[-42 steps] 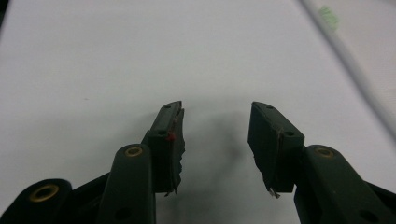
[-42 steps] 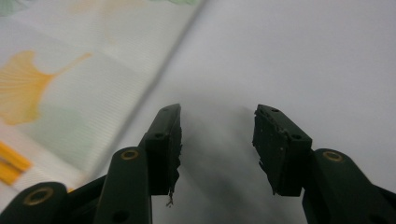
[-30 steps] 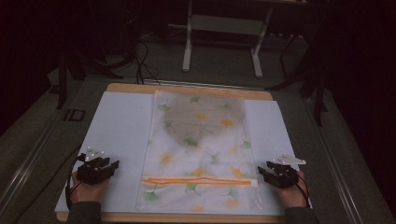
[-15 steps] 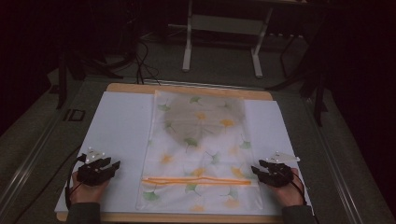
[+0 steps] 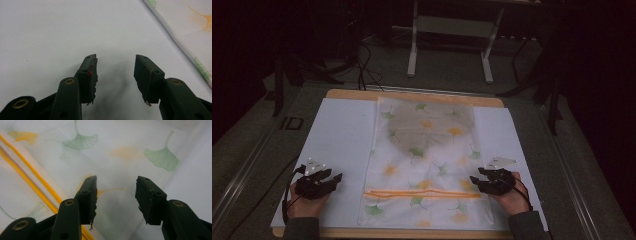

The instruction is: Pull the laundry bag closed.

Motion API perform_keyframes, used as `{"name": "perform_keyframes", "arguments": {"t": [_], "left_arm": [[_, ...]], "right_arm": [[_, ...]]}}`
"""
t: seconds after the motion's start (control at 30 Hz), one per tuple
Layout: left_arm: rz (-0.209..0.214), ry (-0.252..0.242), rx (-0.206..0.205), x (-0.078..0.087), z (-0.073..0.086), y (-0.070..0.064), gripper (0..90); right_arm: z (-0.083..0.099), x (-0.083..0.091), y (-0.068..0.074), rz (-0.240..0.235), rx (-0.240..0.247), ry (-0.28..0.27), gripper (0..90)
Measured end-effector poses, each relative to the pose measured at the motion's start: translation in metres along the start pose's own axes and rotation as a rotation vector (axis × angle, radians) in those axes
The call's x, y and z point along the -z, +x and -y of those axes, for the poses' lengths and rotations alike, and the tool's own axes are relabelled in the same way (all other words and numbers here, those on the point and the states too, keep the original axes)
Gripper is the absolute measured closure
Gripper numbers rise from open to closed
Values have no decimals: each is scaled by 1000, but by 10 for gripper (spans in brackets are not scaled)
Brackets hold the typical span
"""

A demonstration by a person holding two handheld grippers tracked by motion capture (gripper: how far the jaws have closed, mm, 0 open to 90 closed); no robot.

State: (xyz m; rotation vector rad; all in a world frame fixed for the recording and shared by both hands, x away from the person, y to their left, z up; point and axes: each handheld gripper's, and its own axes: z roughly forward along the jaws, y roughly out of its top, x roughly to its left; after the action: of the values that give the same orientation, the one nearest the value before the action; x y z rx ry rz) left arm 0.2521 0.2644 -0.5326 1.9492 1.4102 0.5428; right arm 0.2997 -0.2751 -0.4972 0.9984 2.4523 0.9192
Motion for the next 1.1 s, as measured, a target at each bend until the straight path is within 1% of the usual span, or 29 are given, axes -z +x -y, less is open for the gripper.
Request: {"name": "perform_keyframes", "arguments": {"t": [0.07, 0.17, 0.2, 0.3, 0.33, 0.37, 0.47, 0.63, 0.73, 0.9, 1.0, 1.1], "left_arm": [[-4, 7, -9, 0, 0, -1, 537], [-5, 13, -22, 0, -1, -2, 547], [-3, 14, -22, 0, -1, -2, 551], [6, 16, -16, 0, -1, -1, 556], [8, 17, -16, 0, -1, -1, 555], [9, 17, -16, 0, -1, -1, 555], [10, 16, -24, 1, -1, -2, 552], [15, 16, -35, 2, -1, -3, 552], [17, 18, -39, 2, -1, -3, 553], [19, 19, -40, 3, -1, -3, 550], [19, 17, -38, 3, -1, -2, 549], [21, 19, -38, 3, -2, -2, 549]], "right_arm": [[-5, -2, 3, -12, 19, 9, 509], [-11, -5, 7, -30, 33, 12, 495], [-14, -7, 9, -43, 40, 13, 494], [-21, -12, 15, -57, 73, 29, 511], [-25, -16, 19, -73, 89, 39, 513], [-25, -16, 19, -73, 89, 39, 513], [-32, -21, 26, -89, 115, 50, 512], [-44, -29, 40, -131, 157, 61, 512], [-52, -34, 50, -156, 195, 68, 518], [-64, -41, 63, -186, 246, 79, 528], [-71, -47, 72, -198, 288, 98, 532], [-77, -51, 80, -207, 312, 102, 528]]}}
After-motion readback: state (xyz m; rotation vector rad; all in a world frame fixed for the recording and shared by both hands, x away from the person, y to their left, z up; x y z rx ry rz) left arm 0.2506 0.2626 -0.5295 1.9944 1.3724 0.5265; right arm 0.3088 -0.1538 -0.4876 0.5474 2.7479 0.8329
